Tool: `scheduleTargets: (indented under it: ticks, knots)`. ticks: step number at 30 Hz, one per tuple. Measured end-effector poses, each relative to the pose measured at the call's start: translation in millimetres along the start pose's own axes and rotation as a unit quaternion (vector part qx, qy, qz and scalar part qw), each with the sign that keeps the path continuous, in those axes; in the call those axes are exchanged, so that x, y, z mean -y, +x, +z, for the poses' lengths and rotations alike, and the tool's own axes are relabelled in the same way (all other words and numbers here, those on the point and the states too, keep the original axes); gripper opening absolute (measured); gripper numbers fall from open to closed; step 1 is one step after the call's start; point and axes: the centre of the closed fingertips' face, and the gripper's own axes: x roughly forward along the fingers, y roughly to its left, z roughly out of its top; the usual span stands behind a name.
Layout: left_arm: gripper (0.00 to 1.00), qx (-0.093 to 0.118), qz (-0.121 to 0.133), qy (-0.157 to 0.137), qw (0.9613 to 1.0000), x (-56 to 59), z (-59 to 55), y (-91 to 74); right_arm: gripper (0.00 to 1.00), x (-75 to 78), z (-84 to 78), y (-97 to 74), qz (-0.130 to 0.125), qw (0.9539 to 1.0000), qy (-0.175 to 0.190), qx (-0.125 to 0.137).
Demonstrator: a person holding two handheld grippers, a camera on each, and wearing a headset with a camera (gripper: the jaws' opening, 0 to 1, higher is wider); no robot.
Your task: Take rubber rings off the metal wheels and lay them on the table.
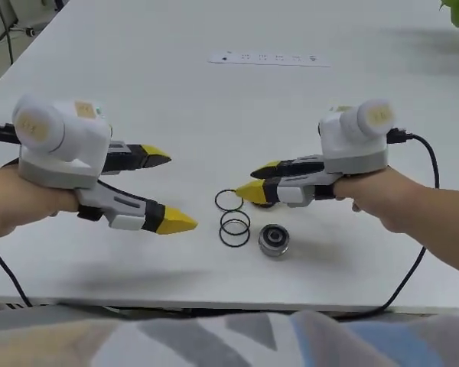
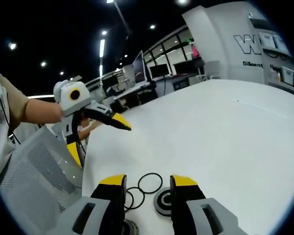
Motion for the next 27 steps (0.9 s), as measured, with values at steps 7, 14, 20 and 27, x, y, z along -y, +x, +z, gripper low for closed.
scheduleTargets:
  ticks: [7,14,20,27]
  knots:
    - [0.74,0.003,-0.003,0.004,1.0000,-1.5,8.5,6.5,0.36,12.5,0.6,-12.5,-0.017,0.9998,-0.003,0.009]
    - [0.72,0.005,-0.009,0.009,0.9999,-3.3,15.9,16.4,0.37,20.6,-2.6,-21.2,-0.027,0.9996,-0.006,0.012]
    - [0.70,0.004,-0.016,0.010,0.9998,-4.2,18.8,25.8,0.37,25.3,-8.7,-26.7,-0.033,0.9994,-0.010,0.009]
    - [0.68,0.005,-0.020,0.010,0.9997,-5.9,21.5,35.3,0.36,28.2,-15.7,-31.7,-0.037,0.9991,-0.018,0.003]
